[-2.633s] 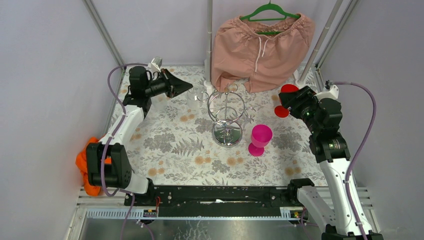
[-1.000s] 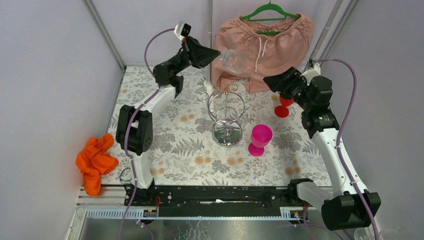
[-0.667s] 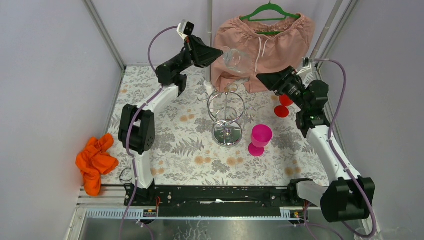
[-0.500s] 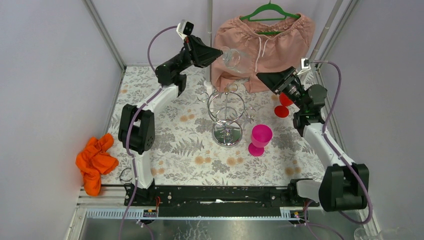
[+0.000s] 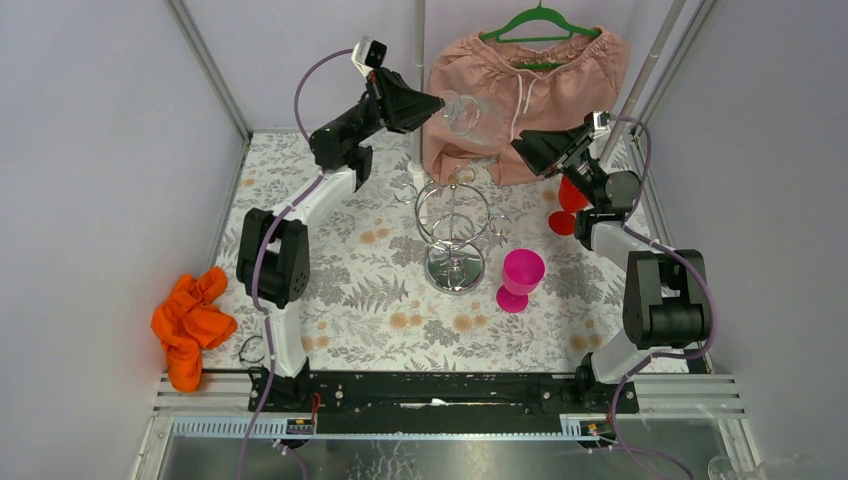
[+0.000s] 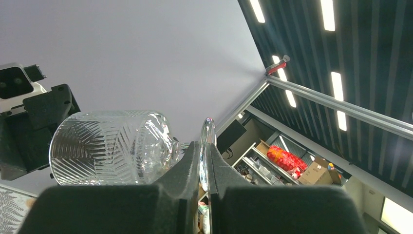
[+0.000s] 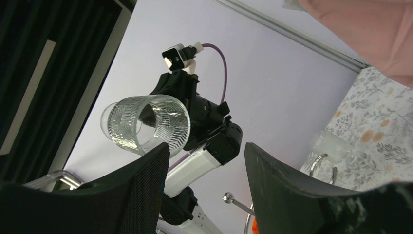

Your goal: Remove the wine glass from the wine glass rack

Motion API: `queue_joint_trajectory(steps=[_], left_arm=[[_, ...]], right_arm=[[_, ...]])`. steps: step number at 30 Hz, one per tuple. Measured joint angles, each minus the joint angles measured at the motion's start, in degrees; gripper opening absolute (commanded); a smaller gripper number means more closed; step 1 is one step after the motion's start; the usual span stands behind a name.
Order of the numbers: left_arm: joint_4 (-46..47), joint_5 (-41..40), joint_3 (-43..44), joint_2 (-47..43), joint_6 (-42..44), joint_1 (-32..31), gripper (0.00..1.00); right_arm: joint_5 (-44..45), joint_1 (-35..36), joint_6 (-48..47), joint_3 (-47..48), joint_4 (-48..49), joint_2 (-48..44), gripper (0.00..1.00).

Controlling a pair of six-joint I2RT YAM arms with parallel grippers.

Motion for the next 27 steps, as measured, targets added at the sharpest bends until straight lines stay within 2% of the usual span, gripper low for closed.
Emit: queue_joint_trajectory(steps=[9,18,27], left_arm=[[0.66,-0.04,1.77,0.96,-0.24,-0.31,0.00],[0.61,-0.09,4.50,5.40,-1.20,-1.46,0.00],[0.74,-0.39,6.60,6.08,-1.73,-2.21,0.00]], right_arm=[[-0.48,0.02,4.07,4.28,3.39,0.31,0.67],[-1.05,1.22,6.88,7.72,3.80,1.40,0.67],[-1.01,3.67,8.00,9.60,3.80,2.73,0.66]])
